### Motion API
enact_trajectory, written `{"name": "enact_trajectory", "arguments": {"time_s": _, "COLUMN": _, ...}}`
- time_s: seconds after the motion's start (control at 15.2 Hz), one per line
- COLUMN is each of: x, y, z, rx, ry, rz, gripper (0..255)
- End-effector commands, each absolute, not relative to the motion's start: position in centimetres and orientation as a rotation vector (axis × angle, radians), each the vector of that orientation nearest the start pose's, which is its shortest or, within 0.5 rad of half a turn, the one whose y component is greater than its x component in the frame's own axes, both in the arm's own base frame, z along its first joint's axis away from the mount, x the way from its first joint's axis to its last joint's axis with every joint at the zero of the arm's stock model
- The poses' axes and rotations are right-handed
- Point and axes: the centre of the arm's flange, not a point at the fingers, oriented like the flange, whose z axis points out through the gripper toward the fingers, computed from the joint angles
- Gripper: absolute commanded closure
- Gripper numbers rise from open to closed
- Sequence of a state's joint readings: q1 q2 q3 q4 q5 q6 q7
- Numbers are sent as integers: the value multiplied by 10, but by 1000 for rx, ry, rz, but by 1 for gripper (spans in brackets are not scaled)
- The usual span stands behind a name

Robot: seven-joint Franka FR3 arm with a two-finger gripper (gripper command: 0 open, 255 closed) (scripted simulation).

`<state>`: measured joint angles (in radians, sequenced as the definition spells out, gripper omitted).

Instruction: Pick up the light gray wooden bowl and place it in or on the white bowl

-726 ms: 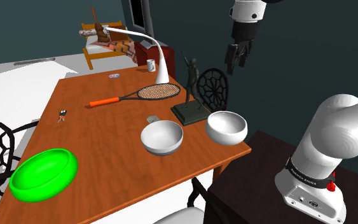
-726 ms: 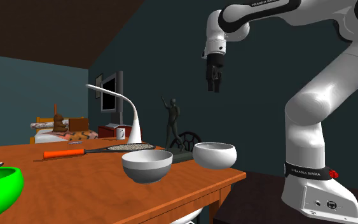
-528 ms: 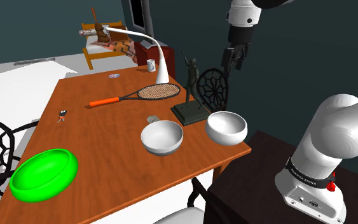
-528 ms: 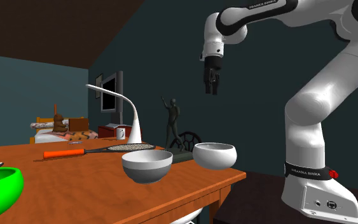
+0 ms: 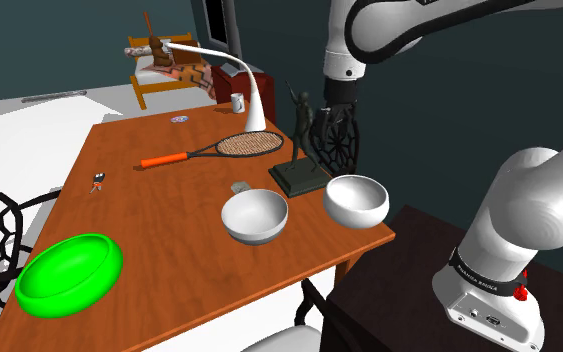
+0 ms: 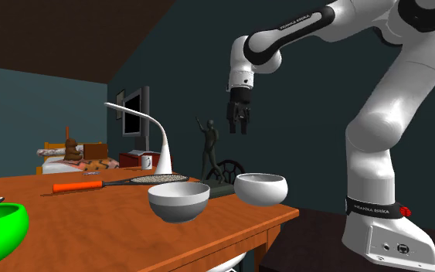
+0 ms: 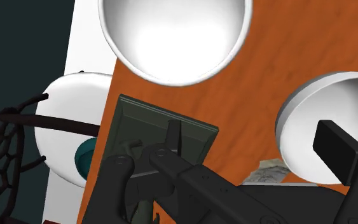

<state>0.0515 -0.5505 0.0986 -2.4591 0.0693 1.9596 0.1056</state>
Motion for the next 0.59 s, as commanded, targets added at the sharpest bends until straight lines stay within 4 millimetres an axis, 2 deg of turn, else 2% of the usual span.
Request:
{"name": "enact_trajectory", "arguments": {"time_s": 0.0, "x": 397, "y": 76, "z": 473, "rx": -3108, "ry": 2, "rz": -74, "gripper": 0}}
{"name": "enact_trajectory", "arguments": {"time_s": 0.53, "x": 454, "y": 121, "z": 400, "rx": -3055, "ry": 48, "rz": -64, "gripper": 0}}
